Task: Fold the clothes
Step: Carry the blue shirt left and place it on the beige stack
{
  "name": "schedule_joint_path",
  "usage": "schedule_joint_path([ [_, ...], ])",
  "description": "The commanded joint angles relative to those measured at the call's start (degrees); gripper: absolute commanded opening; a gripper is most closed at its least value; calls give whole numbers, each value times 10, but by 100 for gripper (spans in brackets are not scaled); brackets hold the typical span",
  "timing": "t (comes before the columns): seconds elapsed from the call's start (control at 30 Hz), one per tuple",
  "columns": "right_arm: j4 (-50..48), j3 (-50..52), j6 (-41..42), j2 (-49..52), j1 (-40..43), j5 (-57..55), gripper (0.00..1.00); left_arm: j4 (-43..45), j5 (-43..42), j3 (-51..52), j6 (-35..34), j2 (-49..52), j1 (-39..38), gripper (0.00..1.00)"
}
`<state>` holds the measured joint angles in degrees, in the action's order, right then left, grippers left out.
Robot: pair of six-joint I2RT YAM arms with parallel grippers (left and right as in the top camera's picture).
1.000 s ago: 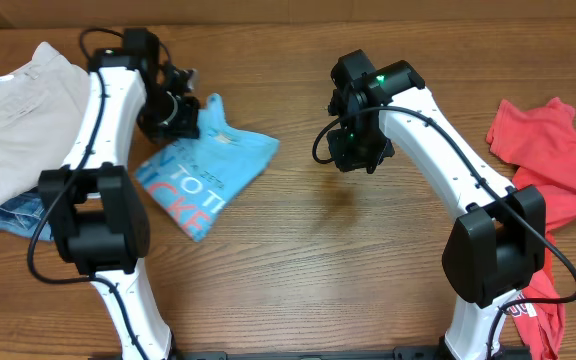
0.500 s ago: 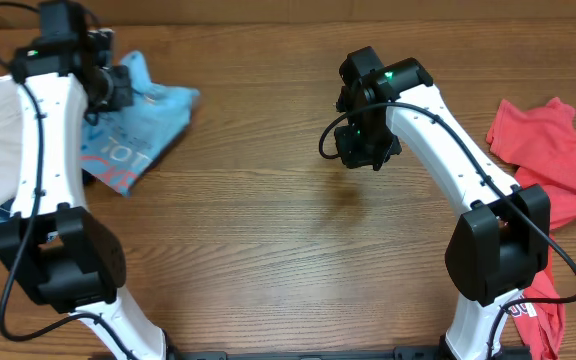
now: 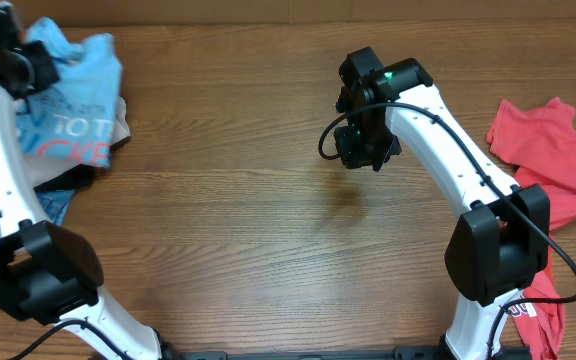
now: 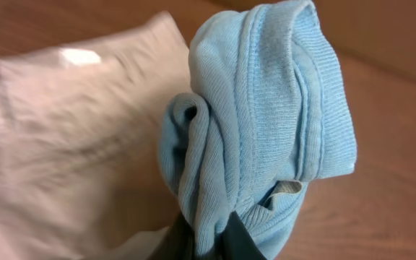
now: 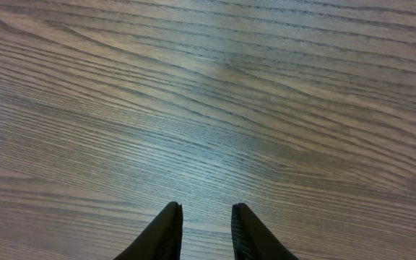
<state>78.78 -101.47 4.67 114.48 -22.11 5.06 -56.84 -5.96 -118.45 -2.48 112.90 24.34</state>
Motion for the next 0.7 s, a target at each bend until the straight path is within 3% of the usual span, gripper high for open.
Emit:
schedule_joint_path([
  [0.0, -2, -10, -2, -12, 2, -5, 27, 12, -13, -26, -19, -20, 37, 9],
  [0.67, 0, -10, -2, -12, 2, -5, 27, 16, 16, -25, -18, 42, 129, 12],
])
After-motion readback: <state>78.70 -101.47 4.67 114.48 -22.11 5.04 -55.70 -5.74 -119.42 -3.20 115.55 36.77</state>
